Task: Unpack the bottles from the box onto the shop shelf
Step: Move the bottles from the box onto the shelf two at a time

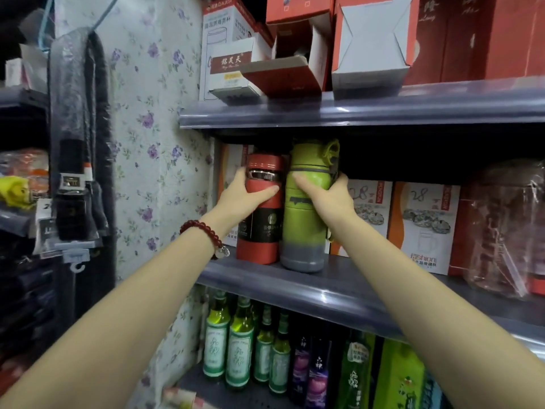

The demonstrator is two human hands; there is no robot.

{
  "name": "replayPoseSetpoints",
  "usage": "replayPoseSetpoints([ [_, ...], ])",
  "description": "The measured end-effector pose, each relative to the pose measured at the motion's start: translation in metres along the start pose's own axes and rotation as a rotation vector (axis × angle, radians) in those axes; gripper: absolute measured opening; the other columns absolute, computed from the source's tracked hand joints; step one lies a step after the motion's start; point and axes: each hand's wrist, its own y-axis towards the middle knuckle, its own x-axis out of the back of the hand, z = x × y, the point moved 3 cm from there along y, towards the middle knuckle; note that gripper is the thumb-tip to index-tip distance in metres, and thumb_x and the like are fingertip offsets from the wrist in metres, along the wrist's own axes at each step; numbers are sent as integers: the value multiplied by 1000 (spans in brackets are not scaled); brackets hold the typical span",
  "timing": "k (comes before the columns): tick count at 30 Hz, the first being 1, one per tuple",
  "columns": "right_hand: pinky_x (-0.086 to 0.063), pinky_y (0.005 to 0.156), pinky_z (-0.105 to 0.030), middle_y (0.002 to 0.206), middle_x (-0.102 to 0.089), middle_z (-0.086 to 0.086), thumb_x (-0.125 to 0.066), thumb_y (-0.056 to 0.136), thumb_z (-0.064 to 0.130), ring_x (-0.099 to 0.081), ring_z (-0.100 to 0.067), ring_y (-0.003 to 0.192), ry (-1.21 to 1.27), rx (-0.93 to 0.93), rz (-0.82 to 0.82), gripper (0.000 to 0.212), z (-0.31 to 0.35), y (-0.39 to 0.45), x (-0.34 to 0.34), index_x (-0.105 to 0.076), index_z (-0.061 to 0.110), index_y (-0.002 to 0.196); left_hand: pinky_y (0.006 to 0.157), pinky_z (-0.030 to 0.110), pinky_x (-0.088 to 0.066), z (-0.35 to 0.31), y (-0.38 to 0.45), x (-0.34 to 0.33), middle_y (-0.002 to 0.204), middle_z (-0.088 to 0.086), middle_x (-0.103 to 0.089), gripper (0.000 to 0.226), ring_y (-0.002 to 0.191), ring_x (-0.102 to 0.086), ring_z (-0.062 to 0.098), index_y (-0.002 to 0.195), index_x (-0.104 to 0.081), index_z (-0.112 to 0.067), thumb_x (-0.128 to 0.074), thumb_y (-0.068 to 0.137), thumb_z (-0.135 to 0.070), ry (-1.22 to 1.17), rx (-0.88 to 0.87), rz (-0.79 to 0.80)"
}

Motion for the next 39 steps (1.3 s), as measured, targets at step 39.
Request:
replayPoseSetpoints([
  [39,-47,82,-35,110,-66,-22,-67,83,22,-61,-37,104,-709,204,1353,30,-210,-497,-261,-67,1,105,73,37,-54,222,-535,240,95,6,-68,18,83,-62,26,98,-68,-16,-57,85,-21,956,892,367],
])
